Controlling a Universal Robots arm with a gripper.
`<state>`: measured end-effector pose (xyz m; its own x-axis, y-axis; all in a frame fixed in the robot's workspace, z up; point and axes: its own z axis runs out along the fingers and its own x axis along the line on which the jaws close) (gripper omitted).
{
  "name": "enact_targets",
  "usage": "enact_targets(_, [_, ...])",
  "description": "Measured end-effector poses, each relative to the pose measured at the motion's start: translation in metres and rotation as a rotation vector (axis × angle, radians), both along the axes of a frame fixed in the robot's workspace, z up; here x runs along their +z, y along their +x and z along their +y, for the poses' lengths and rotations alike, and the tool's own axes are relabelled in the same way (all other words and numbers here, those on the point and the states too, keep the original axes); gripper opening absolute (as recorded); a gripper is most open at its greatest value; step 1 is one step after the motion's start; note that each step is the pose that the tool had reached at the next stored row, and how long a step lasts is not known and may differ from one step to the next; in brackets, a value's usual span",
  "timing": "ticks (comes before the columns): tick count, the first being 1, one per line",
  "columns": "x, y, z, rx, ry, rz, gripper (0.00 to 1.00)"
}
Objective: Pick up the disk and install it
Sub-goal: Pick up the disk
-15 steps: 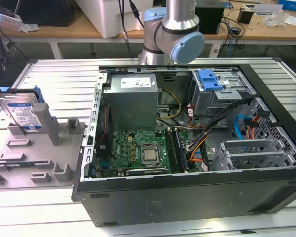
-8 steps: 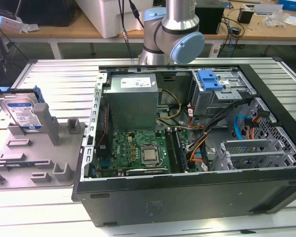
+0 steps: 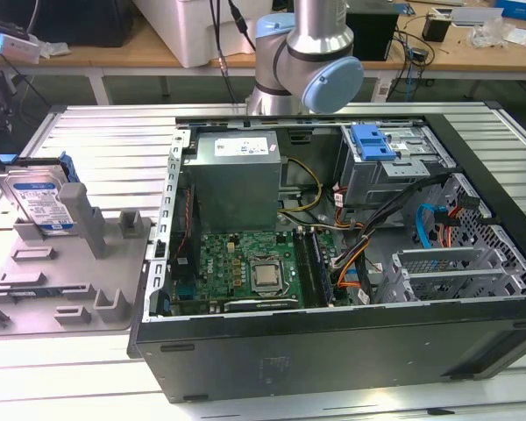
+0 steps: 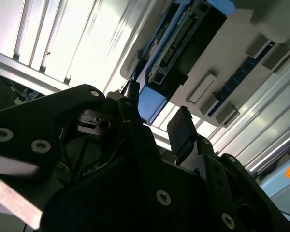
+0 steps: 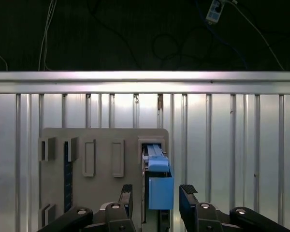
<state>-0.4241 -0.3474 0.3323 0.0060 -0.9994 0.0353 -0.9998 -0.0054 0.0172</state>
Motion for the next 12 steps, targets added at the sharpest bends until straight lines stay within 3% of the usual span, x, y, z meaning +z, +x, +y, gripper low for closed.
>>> enact_targets(12, [-0.0106, -0.0024, 0.0009, 0.000, -0.0001, -0.0012, 0.51])
